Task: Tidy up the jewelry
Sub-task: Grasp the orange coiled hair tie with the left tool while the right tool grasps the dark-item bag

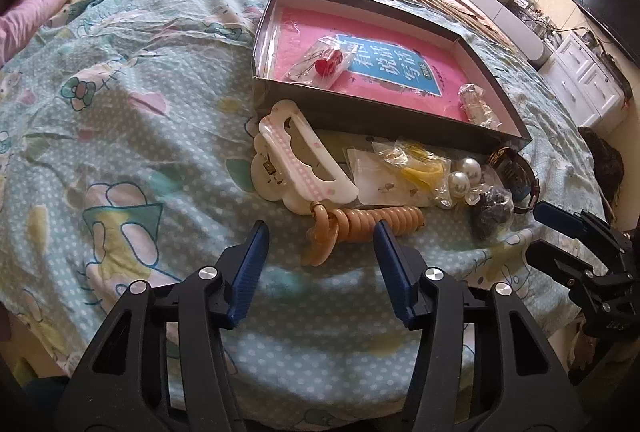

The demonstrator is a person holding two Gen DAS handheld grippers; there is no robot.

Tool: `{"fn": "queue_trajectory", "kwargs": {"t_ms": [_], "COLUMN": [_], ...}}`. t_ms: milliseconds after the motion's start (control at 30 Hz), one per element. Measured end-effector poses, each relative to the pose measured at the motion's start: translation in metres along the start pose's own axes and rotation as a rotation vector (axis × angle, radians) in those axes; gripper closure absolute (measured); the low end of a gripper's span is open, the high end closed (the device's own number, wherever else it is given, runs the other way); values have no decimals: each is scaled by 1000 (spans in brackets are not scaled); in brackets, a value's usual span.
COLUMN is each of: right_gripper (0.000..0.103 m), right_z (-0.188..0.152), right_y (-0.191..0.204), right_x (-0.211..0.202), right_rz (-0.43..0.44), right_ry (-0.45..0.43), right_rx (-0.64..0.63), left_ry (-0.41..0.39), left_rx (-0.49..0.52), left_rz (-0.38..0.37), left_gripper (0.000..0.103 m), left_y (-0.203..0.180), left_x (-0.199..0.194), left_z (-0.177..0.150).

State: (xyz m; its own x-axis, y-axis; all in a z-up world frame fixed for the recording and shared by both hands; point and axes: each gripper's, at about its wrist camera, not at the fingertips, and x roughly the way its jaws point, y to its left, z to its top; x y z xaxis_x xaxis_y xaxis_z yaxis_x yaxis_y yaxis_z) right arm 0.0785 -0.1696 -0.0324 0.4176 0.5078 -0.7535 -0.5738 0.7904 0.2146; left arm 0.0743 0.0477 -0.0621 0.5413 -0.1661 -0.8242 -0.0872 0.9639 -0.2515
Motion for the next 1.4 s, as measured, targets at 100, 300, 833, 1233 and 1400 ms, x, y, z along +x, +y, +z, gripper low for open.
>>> {"fn": "queue_trajectory", "kwargs": {"t_ms": [100, 300, 833, 1233, 1400], "right_gripper": [36, 36, 50, 72, 72], "right_z": [2, 4, 9, 1, 1], "right_y": [-1, 0, -21, -18, -9], "right_x": [6, 24, 48, 17, -1], "right_rz": [0, 18, -5, 27, 4], "right_ry": [11, 52, 62, 1, -50], "right_rx": [11, 37, 231, 154, 96], "left_ry": [-2, -3, -82, -144, -187], "left_rx": [7, 8, 91, 102, 101], "left_rz": [-9, -13, -13, -21, -18], "left_gripper": [76, 84, 97, 97, 97], "left_y": [-1, -2, -20, -26, -28], "left_x": [0, 1, -21, -39, -52], "left_z": [0, 0, -3, -1, 1]}}
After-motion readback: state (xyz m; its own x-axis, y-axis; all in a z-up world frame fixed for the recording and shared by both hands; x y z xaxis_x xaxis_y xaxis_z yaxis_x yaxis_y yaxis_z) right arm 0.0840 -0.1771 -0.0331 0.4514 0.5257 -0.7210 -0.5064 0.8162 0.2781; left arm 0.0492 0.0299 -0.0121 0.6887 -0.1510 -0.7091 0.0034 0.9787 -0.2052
